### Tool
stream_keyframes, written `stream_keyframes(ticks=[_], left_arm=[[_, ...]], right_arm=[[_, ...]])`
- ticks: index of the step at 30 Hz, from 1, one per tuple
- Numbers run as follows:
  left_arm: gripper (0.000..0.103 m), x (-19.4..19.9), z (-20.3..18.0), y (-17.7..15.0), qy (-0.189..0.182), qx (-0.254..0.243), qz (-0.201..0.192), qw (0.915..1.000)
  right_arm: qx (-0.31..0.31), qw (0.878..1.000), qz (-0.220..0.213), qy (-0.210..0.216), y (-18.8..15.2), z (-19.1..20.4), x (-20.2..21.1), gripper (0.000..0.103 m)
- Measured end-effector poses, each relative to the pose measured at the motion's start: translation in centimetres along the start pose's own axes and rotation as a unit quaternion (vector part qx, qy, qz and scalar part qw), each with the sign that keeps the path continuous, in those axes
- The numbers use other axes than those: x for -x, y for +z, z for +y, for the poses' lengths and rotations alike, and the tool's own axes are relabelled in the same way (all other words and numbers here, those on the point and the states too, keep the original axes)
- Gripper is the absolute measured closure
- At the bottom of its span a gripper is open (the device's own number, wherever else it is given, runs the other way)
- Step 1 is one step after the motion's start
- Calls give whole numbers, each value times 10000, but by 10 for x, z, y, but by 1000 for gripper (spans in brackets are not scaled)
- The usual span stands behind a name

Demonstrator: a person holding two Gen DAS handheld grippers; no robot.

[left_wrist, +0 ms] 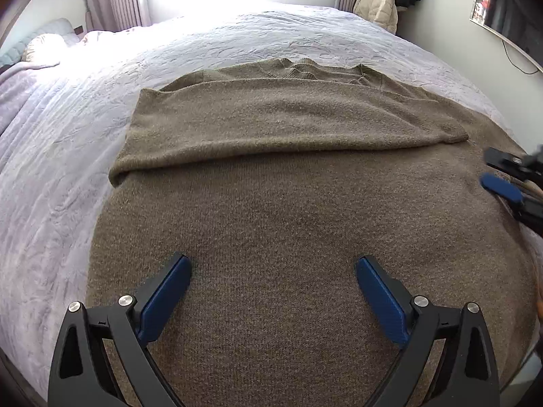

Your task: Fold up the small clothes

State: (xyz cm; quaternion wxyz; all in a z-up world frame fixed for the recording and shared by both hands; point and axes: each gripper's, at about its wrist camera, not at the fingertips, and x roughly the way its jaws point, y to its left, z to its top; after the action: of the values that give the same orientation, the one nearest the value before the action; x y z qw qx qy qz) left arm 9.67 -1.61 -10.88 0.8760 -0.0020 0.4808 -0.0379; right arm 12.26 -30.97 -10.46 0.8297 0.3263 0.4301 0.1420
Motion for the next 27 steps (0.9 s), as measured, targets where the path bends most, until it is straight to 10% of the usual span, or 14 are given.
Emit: stream_keyframes(ticks=[3, 16, 27], left_arm=[[1, -3, -1, 0, 34, -54, 70, 10000], [1, 6, -17, 0, 293, 11, 150, 9995], [1, 25, -96, 18, -249, -475, 50, 9985]], right_arm=[[-20, 10000, -81, 3, -17, -5, 23, 41], [-416, 9948, -886, -291, -34, -64, 120, 41], [-2123, 9473, -2312, -639, 3, -172, 204, 41]])
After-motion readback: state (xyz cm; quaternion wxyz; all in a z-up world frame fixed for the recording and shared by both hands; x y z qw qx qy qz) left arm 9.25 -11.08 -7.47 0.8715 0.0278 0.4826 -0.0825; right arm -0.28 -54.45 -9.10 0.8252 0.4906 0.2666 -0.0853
